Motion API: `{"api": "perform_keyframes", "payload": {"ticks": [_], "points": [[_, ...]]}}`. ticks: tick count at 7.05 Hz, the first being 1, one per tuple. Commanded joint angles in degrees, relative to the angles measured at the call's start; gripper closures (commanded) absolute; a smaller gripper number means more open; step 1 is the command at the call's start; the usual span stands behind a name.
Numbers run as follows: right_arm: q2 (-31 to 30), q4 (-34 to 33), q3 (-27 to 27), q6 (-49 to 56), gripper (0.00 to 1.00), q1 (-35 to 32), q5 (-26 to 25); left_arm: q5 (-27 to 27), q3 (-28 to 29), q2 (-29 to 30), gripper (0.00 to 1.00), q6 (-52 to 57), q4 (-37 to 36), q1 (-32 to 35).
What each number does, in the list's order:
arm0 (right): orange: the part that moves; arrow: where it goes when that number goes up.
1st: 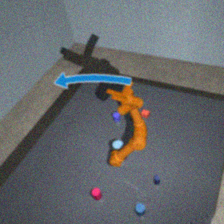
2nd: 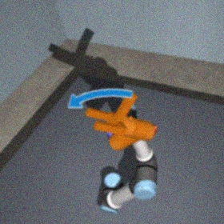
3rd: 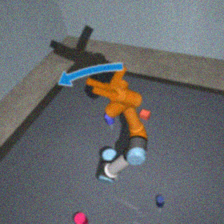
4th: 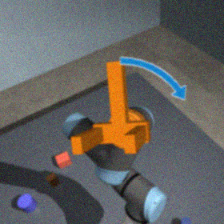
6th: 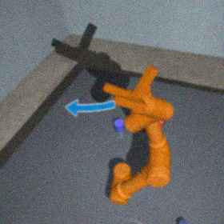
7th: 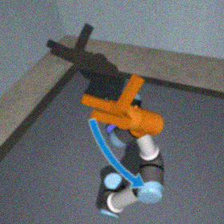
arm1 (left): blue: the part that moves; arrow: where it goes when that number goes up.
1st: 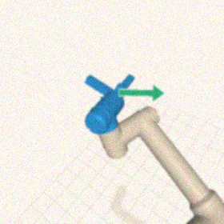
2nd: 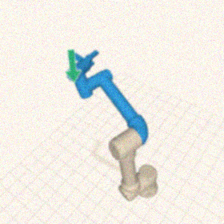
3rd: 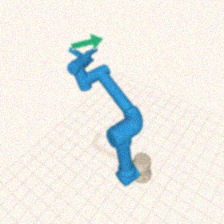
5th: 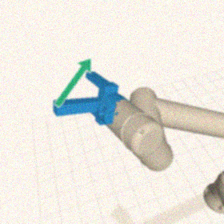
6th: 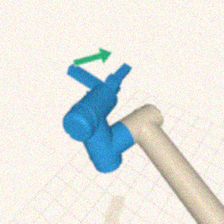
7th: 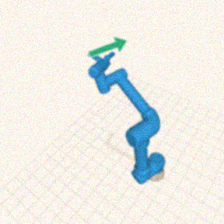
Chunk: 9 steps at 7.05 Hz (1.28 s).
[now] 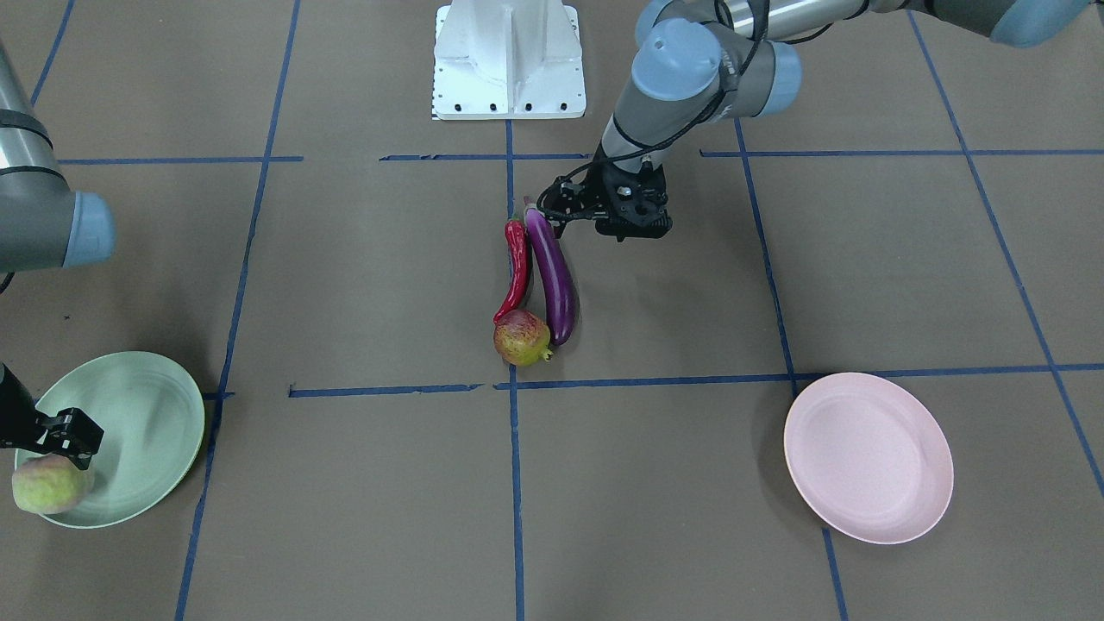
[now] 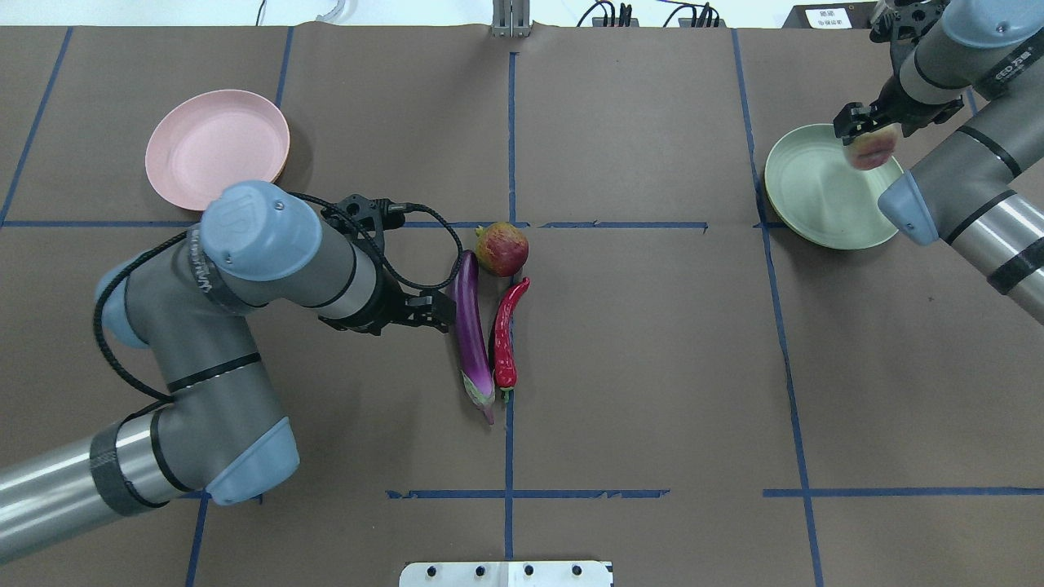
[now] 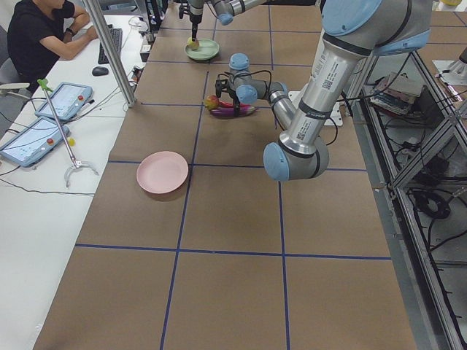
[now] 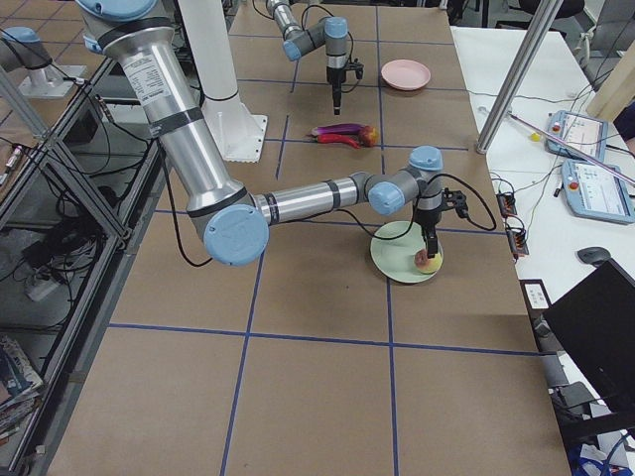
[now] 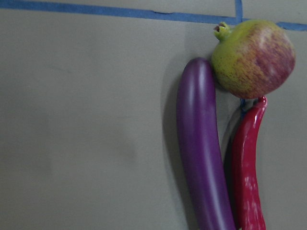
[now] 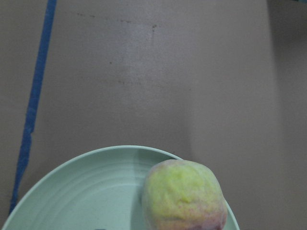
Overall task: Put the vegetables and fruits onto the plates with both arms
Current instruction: 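Carry the peach to the green plate while the left gripper reaches for the eggplant, then release the peach on the green plate while the left gripper grasps the eggplant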
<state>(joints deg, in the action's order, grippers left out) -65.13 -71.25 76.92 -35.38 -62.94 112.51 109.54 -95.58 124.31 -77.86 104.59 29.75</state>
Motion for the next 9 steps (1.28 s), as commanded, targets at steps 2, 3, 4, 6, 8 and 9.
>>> {"api": "perform_keyframes", "payload": {"ticks": [2, 3, 4, 6, 8, 9], "points": [[-0.35, 0.49, 2.17, -0.21, 0.00, -0.17, 2.19, -2.49, 8.03, 3.04, 0.08, -2.39, 4.73, -1.97], [-0.52, 0.49, 2.35, -0.22, 0.00, -0.17, 2.19, -2.49, 8.48, 3.13, 0.12, -2.39, 5.27, -2.23], [-0.53, 0.49, 2.35, -0.30, 0.00, -0.25, 2.28, -2.49, 9.18, 3.74, 0.23, -2.39, 5.36, -2.50], [-0.53, 0.06, 3.84, -1.26, 0.00, -0.25, 3.15, -2.49, 9.27, 3.93, 0.95, -2.30, 5.36, -2.50], [-0.53, -0.03, 6.30, -7.03, 0.00, 0.18, 5.16, -3.10, 8.67, 4.01, 1.00, -2.39, 5.27, -2.33], [-0.53, 0.23, 8.92, -11.25, 0.00, 1.32, 8.40, -5.11, 7.44, 3.93, 1.00, -3.61, 5.45, -1.80]]}}
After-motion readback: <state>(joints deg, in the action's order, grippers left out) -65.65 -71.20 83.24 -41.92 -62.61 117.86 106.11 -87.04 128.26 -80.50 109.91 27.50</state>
